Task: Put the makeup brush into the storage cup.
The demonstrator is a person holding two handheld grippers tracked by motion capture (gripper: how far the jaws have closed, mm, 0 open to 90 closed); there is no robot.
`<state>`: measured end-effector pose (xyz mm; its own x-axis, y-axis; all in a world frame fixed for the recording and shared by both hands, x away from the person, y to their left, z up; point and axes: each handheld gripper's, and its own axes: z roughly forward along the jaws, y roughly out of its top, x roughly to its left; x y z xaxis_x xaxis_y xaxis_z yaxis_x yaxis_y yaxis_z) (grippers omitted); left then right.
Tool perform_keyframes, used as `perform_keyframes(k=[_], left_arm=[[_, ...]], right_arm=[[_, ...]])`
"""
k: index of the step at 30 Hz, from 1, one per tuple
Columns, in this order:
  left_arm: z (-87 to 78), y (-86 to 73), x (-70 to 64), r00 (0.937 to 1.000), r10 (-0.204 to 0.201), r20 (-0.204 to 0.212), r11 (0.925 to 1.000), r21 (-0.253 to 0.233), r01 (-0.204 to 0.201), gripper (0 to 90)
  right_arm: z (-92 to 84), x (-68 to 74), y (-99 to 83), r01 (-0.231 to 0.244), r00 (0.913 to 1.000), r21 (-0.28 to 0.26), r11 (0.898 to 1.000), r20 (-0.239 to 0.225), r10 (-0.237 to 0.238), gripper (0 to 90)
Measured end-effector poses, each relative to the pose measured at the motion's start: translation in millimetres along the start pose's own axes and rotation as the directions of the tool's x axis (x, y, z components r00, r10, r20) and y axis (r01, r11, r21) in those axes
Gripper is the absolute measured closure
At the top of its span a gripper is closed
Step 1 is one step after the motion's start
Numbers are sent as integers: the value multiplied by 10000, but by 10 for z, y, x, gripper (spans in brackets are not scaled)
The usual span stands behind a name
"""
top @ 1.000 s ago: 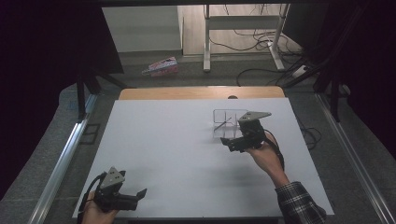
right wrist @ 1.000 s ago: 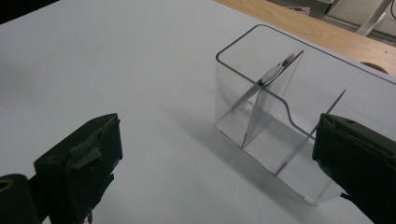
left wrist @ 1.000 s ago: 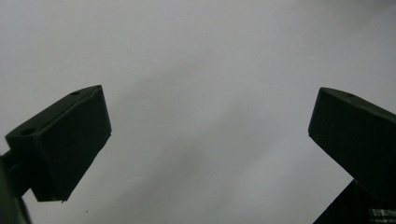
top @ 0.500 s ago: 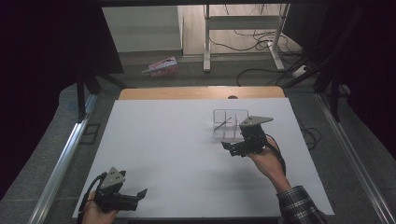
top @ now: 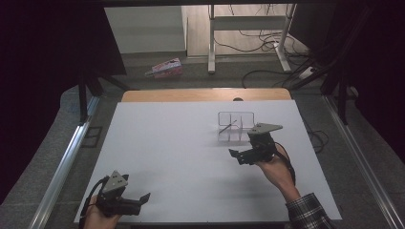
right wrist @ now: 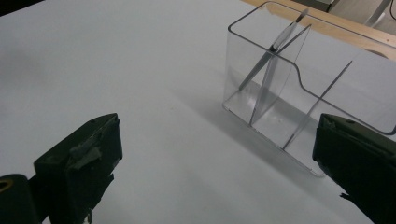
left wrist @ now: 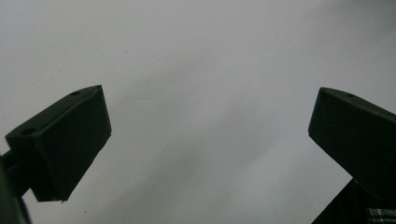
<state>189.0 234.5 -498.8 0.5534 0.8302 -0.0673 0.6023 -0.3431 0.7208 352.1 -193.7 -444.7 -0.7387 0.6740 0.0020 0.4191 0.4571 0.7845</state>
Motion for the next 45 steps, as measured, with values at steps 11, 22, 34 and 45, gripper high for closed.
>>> perform_keyframes(k=[11,22,34,45], left_arm=[[-1,-2,-1,10000,-2,9,10000,4,2,0],[-2,-1,-5,10000,6,30,10000,-22,-6,0],[-2,1,-8,10000,7,35,10000,-25,-7,0],[-2,2,-10,10000,13,20,10000,-30,-13,0]], right_arm=[[13,58,-87,75,9999,311,9995,-148,-71,14],[-18,136,-123,188,9997,318,9993,-177,-183,15],[-92,215,-217,261,9993,482,9985,-285,-248,13],[-217,258,-302,219,9994,495,9985,-292,-205,0]])
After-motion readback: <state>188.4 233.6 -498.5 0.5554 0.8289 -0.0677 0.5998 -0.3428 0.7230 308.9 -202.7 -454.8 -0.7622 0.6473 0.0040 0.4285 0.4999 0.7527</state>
